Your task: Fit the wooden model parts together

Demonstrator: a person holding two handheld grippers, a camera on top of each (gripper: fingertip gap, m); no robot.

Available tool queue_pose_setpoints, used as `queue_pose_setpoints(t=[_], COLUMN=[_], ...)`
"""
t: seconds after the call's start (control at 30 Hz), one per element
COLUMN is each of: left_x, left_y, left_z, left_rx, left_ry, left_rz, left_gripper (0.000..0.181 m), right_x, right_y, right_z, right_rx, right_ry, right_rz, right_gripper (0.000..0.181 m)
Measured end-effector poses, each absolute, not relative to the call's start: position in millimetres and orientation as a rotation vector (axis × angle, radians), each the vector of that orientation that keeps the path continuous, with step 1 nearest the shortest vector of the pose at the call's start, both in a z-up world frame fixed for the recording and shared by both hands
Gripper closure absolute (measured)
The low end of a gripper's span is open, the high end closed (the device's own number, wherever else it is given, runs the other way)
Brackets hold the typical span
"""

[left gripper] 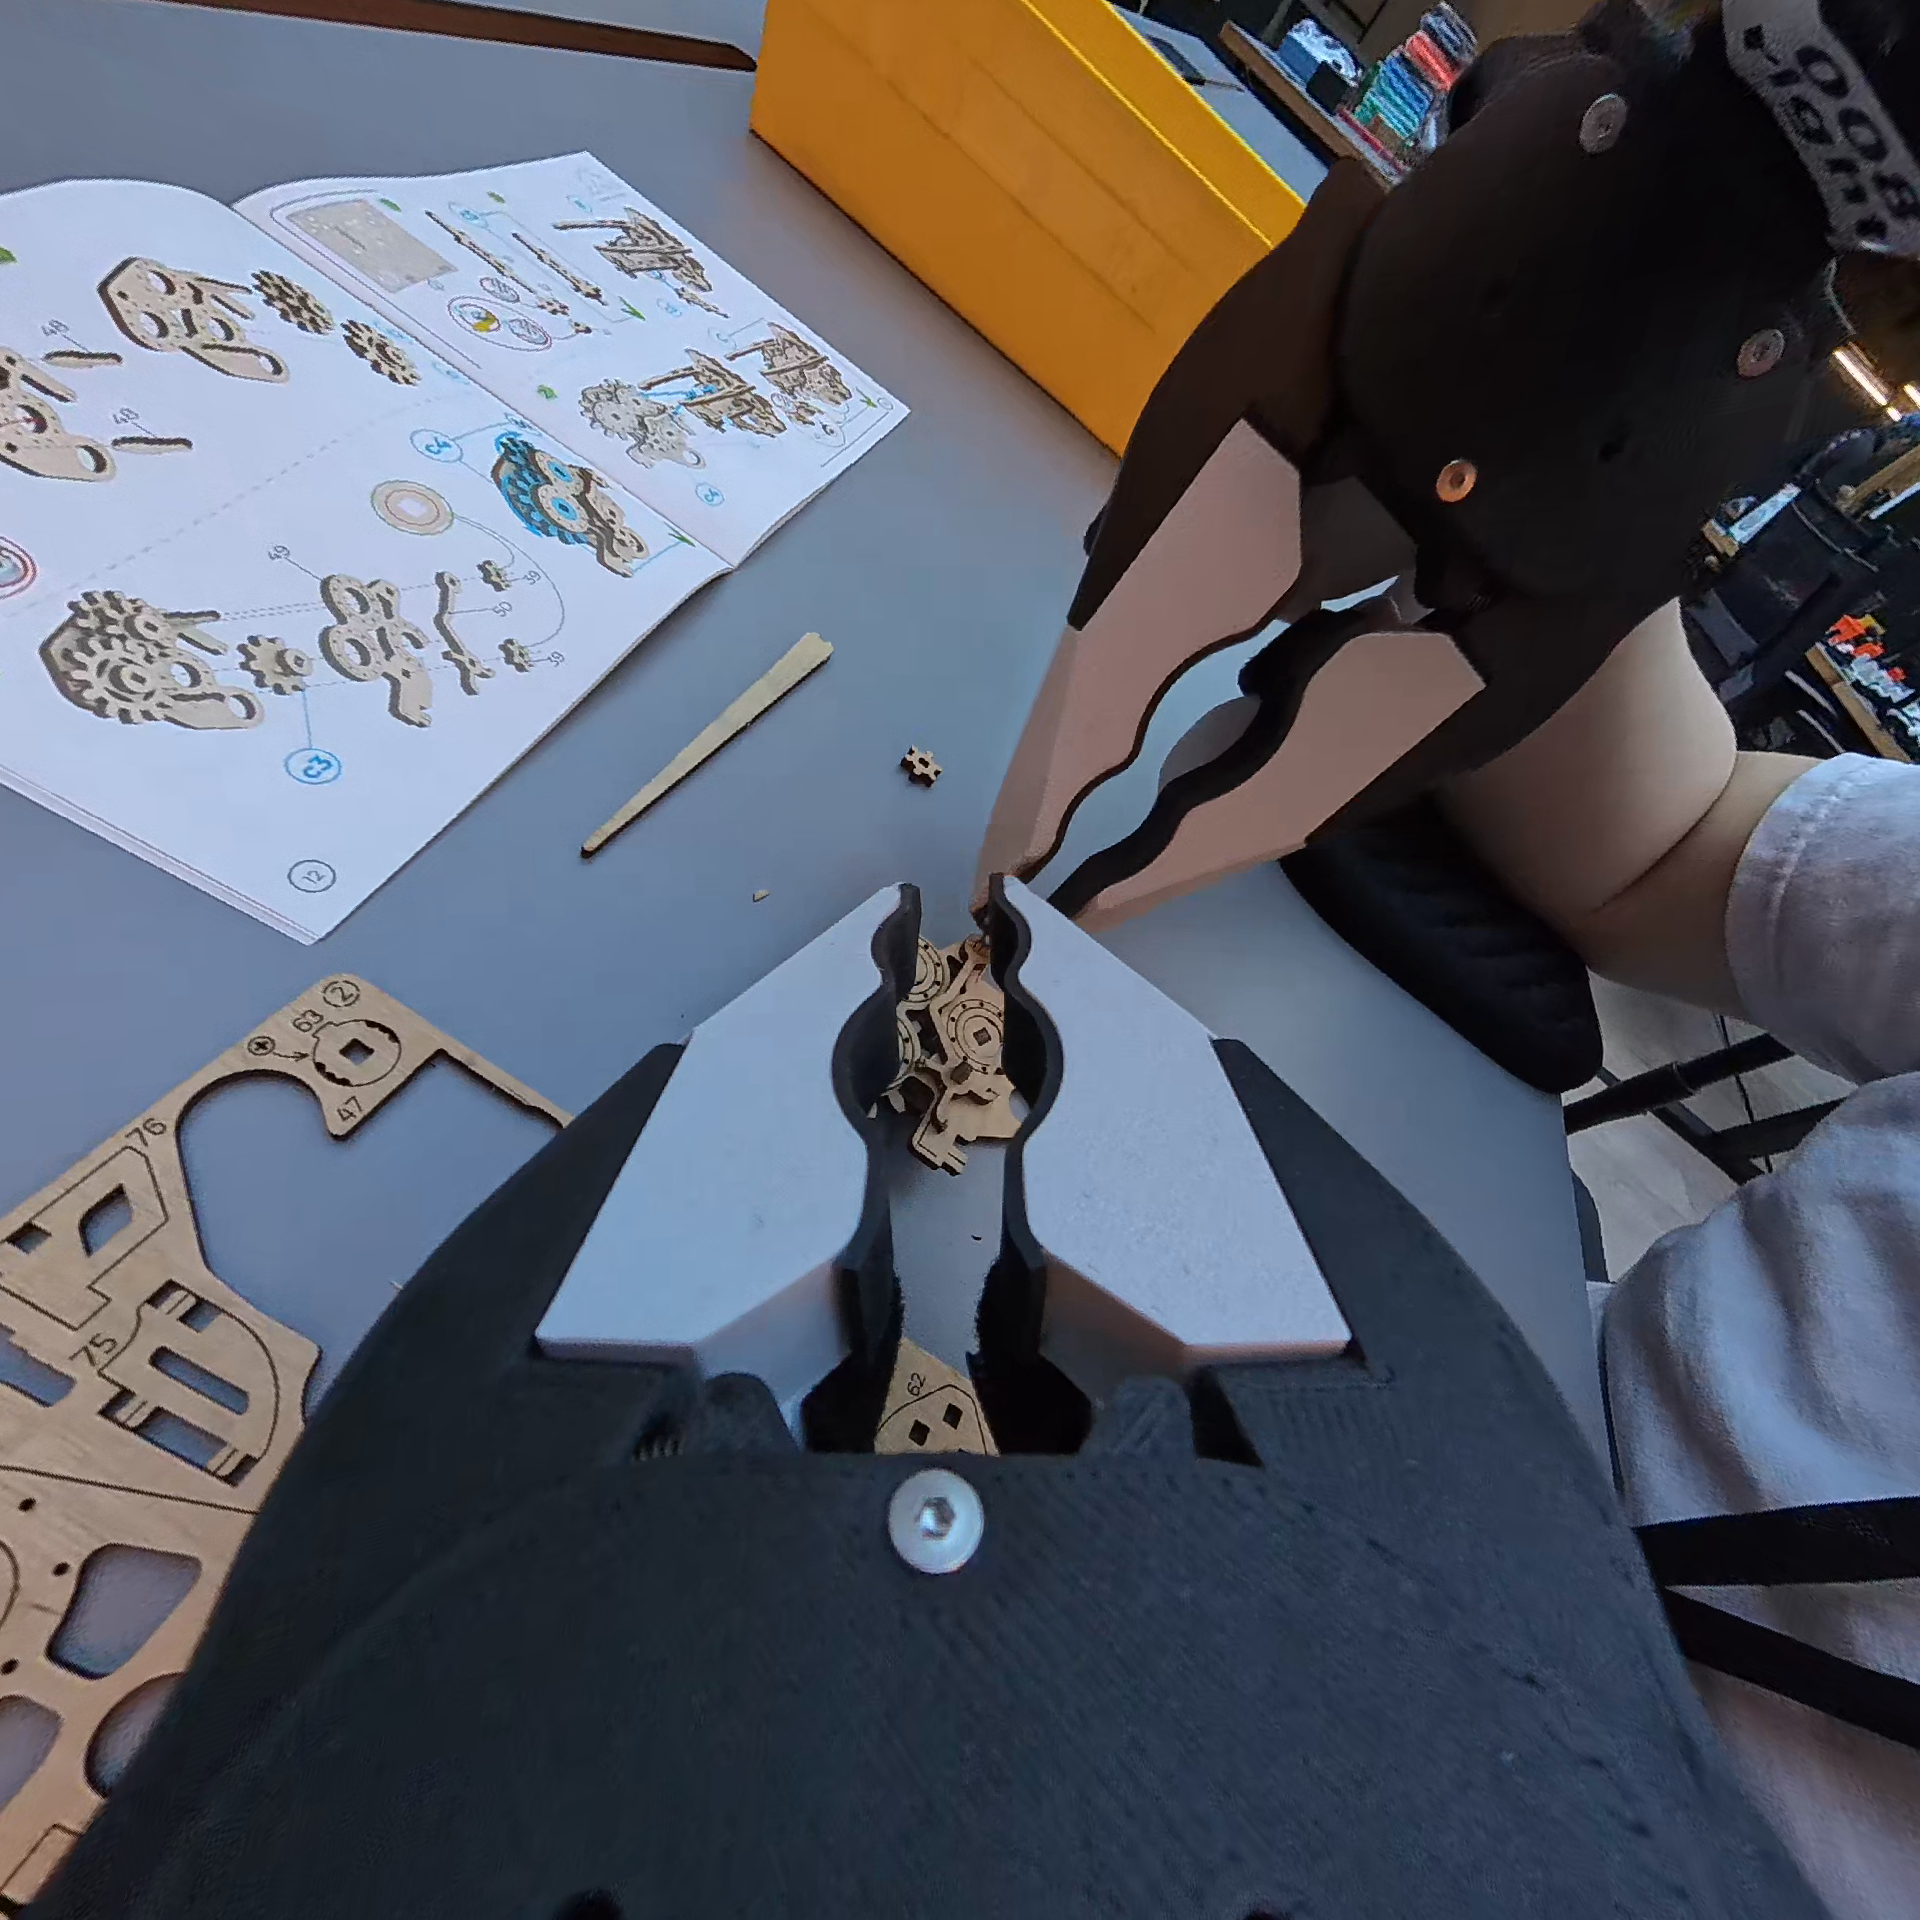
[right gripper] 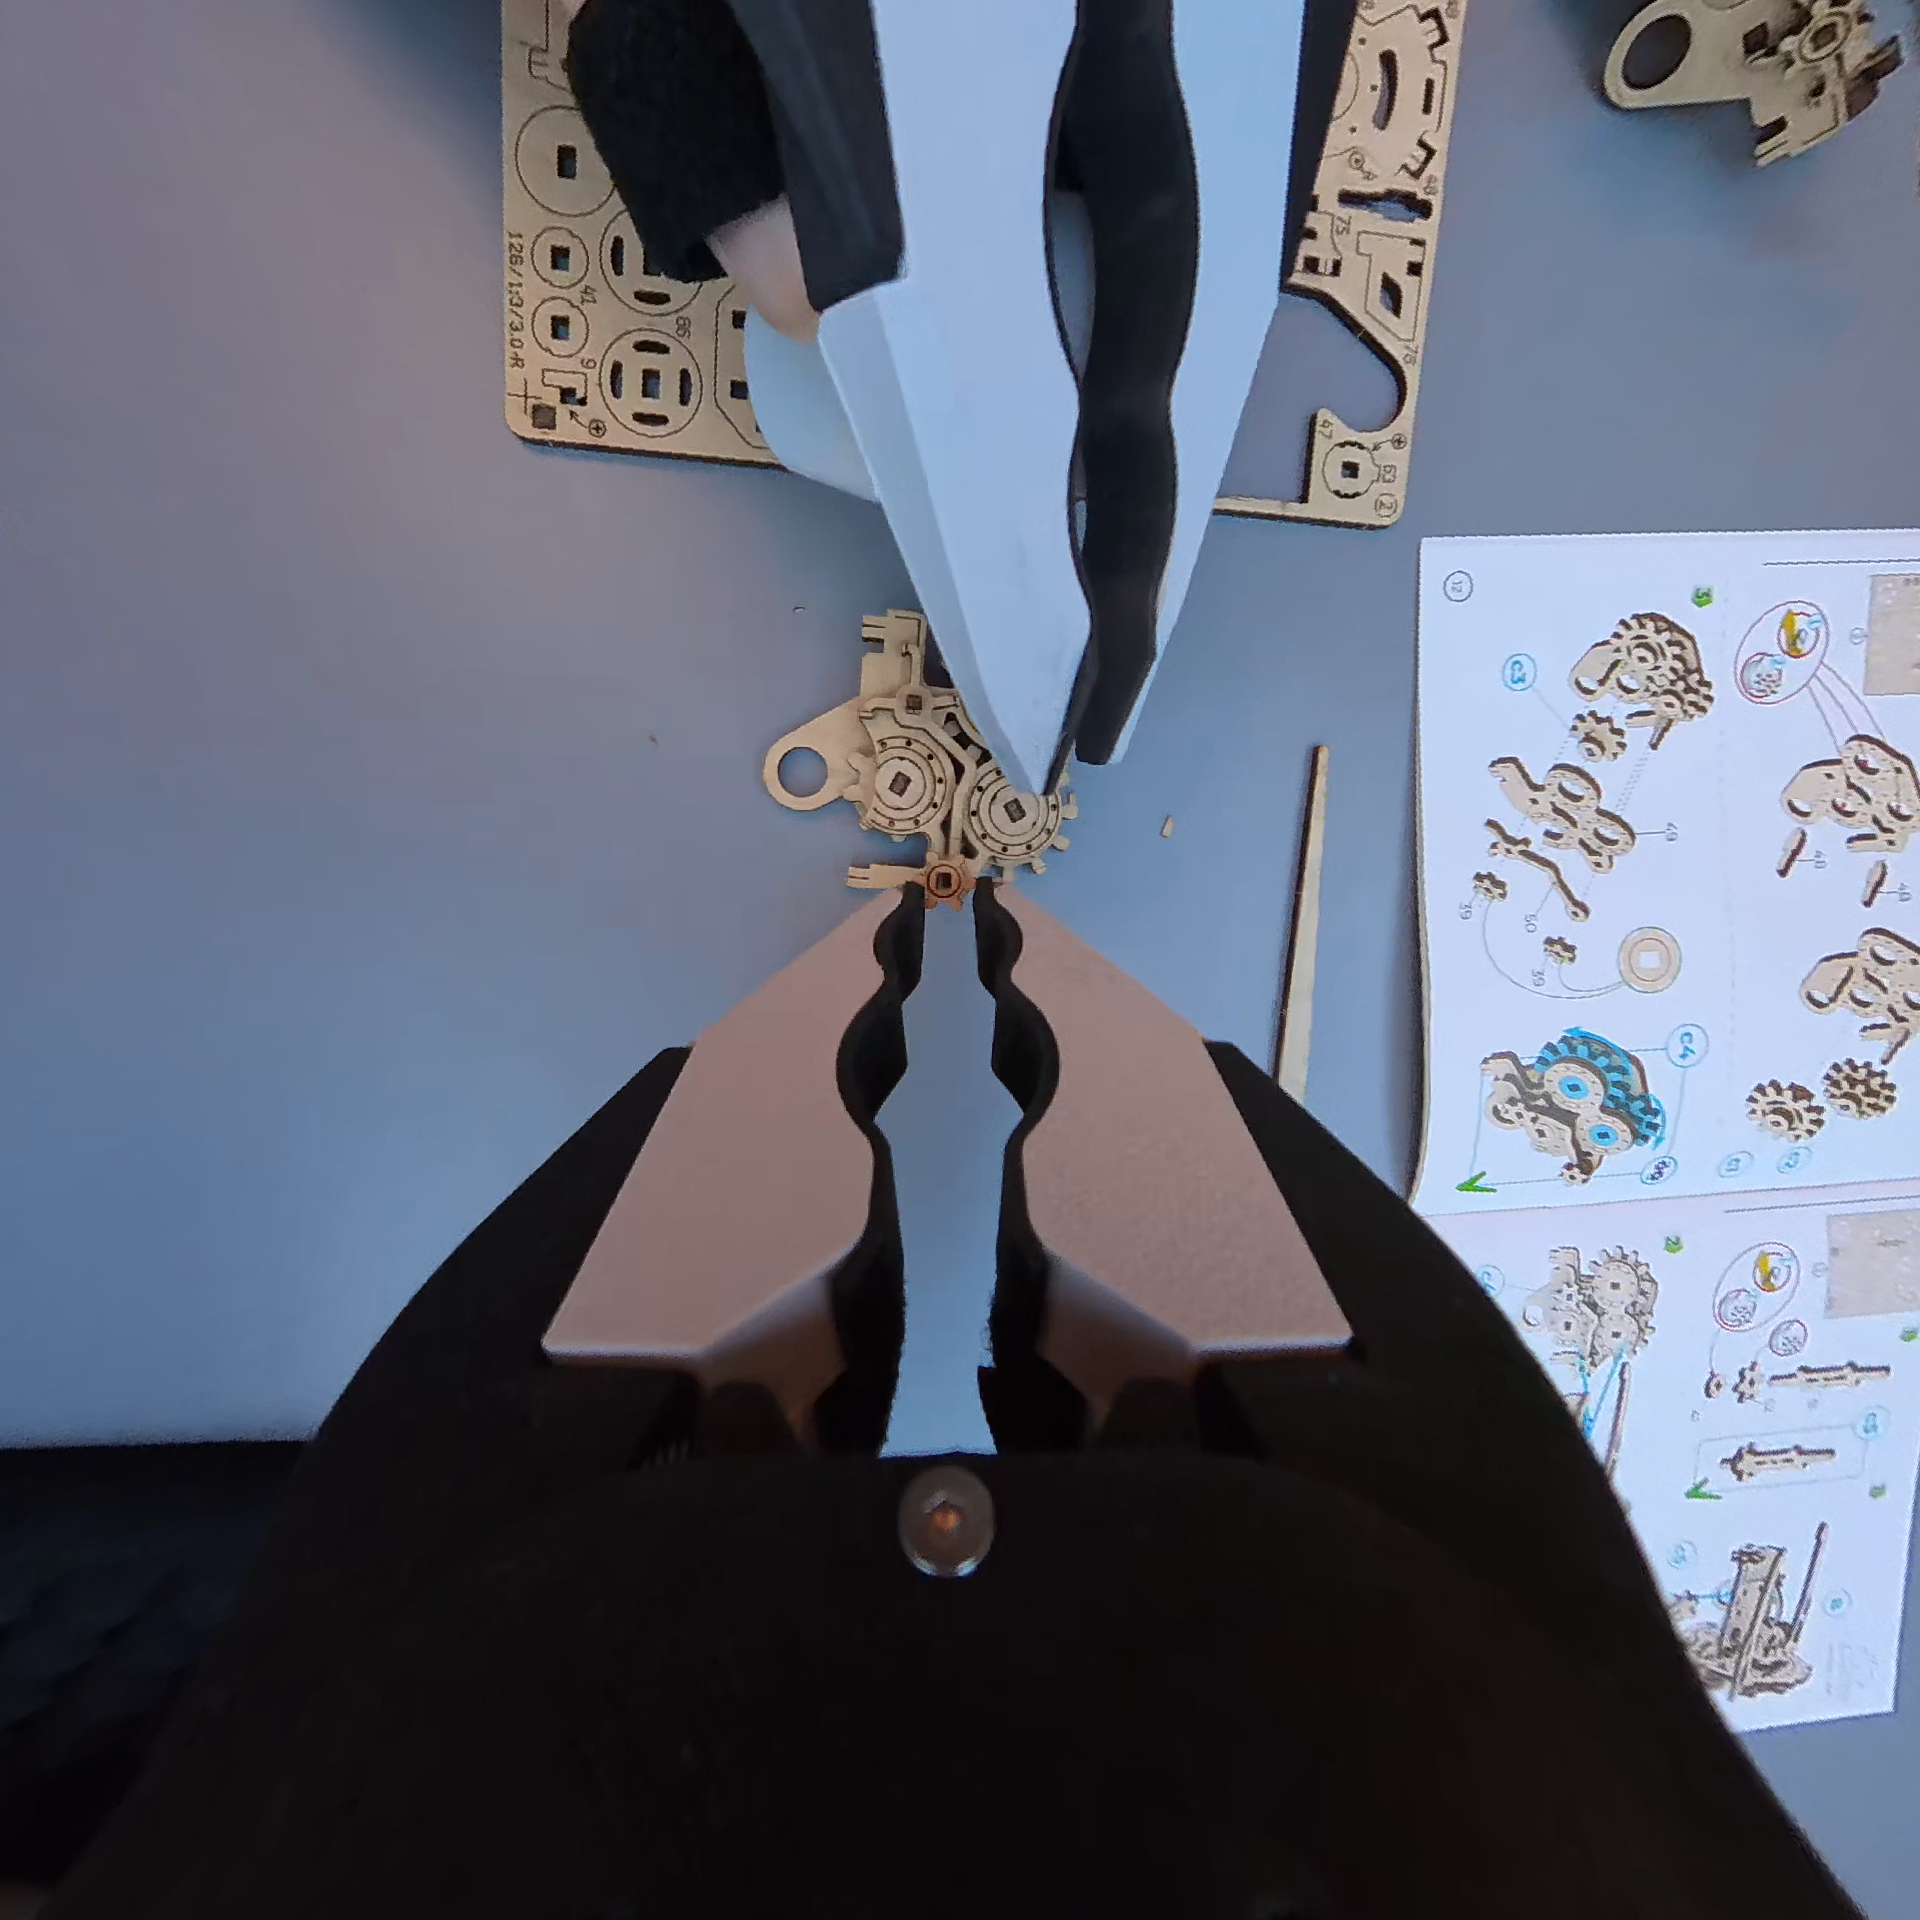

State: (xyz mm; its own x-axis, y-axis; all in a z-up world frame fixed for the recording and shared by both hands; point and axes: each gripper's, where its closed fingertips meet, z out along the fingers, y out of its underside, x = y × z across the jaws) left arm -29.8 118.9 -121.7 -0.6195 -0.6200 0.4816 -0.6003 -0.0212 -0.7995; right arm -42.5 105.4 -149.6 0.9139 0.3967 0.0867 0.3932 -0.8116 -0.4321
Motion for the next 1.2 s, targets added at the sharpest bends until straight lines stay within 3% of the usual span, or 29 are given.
queue_pose_setpoints(t=[1.2], left_x=[-32.8], left_y=[104.6], left_z=[-147.5], left_rx=[-1.342], left_ry=[2.364], left_rz=[-1.542], left_gripper=[0.169], right_x=[-39.1], right_y=[106.6], right_z=[-151.9], right_rx=[-2.645], right_ry=[-0.577], right_rz=[0.001], right_gripper=[0.173])
